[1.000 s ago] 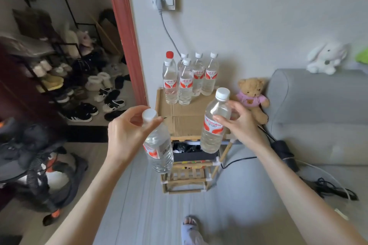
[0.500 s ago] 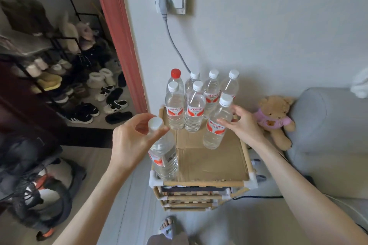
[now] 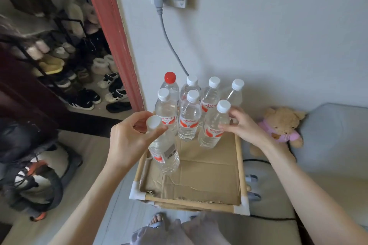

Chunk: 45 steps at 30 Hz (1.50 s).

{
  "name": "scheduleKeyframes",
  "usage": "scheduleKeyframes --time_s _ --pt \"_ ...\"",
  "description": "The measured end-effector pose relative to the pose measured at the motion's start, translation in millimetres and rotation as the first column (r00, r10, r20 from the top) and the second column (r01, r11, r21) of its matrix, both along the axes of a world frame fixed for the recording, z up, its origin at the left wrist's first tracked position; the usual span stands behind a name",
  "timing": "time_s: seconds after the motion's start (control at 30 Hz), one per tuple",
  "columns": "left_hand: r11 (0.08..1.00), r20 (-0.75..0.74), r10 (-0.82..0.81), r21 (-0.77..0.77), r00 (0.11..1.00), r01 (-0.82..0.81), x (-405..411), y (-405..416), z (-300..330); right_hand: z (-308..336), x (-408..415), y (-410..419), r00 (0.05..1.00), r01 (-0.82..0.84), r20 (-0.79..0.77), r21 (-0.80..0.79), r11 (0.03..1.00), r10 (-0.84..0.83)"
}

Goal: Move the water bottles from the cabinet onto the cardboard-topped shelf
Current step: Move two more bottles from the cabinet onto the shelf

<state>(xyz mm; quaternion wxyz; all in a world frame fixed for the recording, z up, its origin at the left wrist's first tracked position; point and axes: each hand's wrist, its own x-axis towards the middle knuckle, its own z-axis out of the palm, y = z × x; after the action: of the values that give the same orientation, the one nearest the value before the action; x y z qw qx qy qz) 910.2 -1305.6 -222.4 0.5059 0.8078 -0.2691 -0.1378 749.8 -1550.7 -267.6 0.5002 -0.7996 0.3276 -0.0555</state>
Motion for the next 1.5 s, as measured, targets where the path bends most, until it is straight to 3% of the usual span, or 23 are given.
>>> scheduleKeyframes --time_s 0.1,0.17,0.33,0.43,0.67,0.83,0.97,1.2,1.33,1.5 --pt "1.000 -0.006 0.027 0.015 1.000 -0.027 -7 -6 -4 5 7 -7 0.989 -0.097 -0.114 -0.037 0.995 0.092" --pt "0.999 -0.013 0.032 0.032 0.999 -0.031 -13 -9 -8 7 13 -5 0.983 -0.107 -0.162 -0.142 0.984 0.084" --pt "0.997 0.005 0.001 0.076 1.000 -0.001 -22 -11 -17 18 29 11 0.992 0.122 0.039 -0.390 0.913 -0.117" --pt "0.997 0.020 -0.029 0.073 0.999 0.028 -24 -15 -18 26 38 7 0.998 0.059 0.020 -0.488 0.871 -0.056" --pt "0.992 0.054 -0.082 0.096 0.995 0.077 -22 -24 -22 53 31 -5 0.970 -0.234 -0.139 -0.333 0.913 0.198" --pt "0.989 0.071 -0.113 0.100 0.991 0.105 -22 -24 -23 49 26 -10 0.987 -0.078 -0.163 -0.371 0.925 0.018" --pt "0.989 0.068 -0.114 0.100 0.991 0.107 -23 -24 -21 51 25 0 0.972 -0.051 -0.210 -0.611 0.790 -0.100" --pt "0.988 0.067 -0.119 0.107 0.991 0.111 -23 -23 -21 59 28 3 0.966 -0.209 -0.228 -0.417 0.885 0.121" --pt "0.987 0.064 -0.123 0.110 0.990 0.116 -22 -23 -21 58 33 -3 0.973 -0.149 -0.224 -0.424 0.894 0.056" --pt "0.987 0.066 -0.121 0.111 0.991 0.113 -21 -24 -21 51 41 -5 0.966 -0.056 -0.235 -0.589 0.806 -0.105"
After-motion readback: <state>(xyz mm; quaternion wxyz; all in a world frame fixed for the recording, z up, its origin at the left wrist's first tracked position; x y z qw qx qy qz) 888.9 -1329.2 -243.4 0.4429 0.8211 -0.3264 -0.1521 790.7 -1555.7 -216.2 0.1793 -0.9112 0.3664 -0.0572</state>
